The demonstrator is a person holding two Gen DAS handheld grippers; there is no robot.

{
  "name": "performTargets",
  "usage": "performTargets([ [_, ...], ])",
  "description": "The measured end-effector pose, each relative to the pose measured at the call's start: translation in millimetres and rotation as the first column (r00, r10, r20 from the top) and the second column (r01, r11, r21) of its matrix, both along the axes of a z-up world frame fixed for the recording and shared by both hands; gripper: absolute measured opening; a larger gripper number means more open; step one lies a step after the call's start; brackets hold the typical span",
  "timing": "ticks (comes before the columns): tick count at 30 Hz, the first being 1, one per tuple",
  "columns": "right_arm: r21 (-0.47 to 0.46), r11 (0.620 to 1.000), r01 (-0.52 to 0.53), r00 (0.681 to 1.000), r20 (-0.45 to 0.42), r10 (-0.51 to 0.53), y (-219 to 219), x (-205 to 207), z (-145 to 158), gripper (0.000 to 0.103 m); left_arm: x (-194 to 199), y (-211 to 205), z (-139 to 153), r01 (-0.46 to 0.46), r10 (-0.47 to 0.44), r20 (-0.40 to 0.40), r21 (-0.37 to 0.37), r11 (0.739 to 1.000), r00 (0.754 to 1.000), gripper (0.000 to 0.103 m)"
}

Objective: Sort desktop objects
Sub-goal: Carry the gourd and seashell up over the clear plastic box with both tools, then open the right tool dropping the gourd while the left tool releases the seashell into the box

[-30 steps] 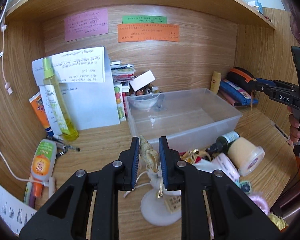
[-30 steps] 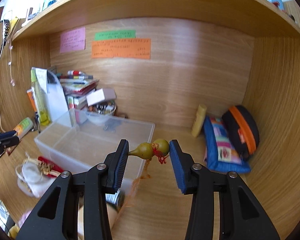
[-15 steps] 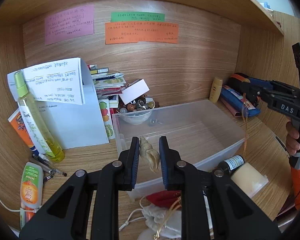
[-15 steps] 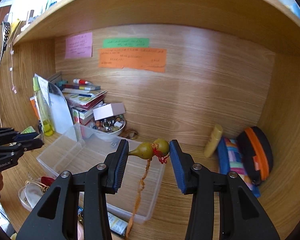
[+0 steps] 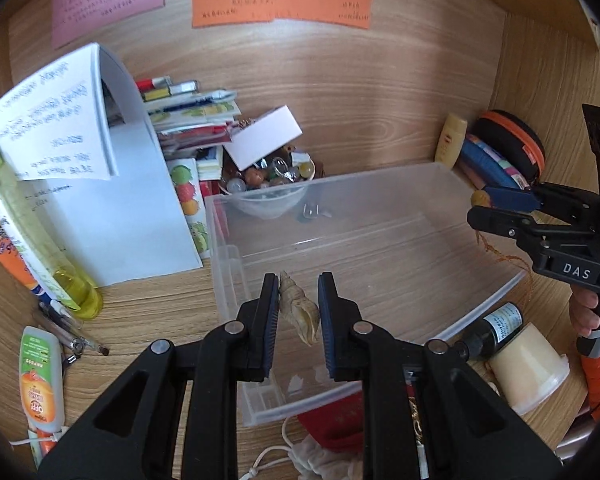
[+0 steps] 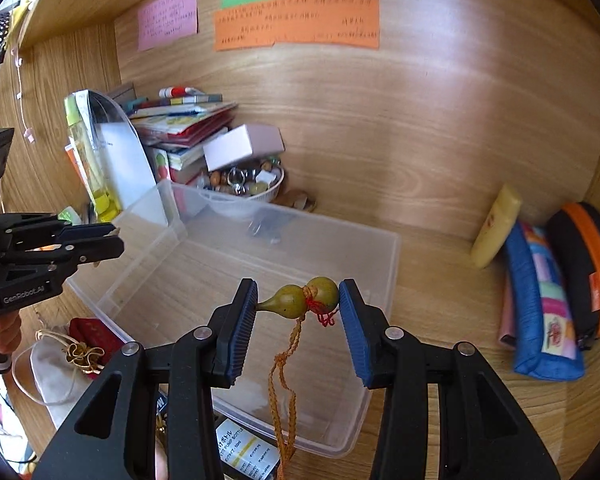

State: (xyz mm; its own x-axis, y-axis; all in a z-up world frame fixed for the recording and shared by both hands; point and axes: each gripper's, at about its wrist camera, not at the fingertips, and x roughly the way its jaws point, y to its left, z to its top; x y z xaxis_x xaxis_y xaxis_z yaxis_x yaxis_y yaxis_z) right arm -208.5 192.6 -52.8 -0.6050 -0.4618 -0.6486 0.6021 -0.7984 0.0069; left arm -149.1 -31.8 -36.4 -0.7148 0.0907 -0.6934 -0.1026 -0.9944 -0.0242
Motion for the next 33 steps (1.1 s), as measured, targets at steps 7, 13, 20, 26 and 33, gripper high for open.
performTargets([
  [7, 0.020, 1.000, -0.020, 0.998, 0.062, 0.018, -4.4, -6.2, -14.3, 0.039, -16.4, 5.9, -10.6, 0.027, -0.027, 0.050, -0.004, 1.000, 0.998, 0.019],
  [13, 0.004, 0.999, -0.038, 0.995, 0.089, 0.038, -4.7, -6.1, -16.8, 0.039, -27.9, 9.9, -16.5, 0.029, -0.028, 0.075, -0.015, 0.999, 0.997, 0.019],
  [20, 0.022, 0.998, -0.058, 0.992, 0.116, 0.055, -11.0, -6.6, -24.5, 0.039, -31.3, 15.6, -22.2, 0.045, -0.040, 0.097, -0.051, 0.998, 0.995, 0.019],
  [26, 0.036, 0.997, -0.072, 0.989, 0.135, 0.067, -14.5, -6.8, -29.9, 0.039, -31.1, 16.4, -25.5, 0.048, -0.039, 0.101, -0.088, 0.995, 0.994, 0.019],
  [33, 0.028, 0.997, -0.073, 0.988, 0.139, 0.068, -13.7, -5.0, -29.0, 0.039, -30.8, 15.0, -26.5, 0.046, -0.038, 0.096, -0.087, 0.995, 0.995, 0.020],
])
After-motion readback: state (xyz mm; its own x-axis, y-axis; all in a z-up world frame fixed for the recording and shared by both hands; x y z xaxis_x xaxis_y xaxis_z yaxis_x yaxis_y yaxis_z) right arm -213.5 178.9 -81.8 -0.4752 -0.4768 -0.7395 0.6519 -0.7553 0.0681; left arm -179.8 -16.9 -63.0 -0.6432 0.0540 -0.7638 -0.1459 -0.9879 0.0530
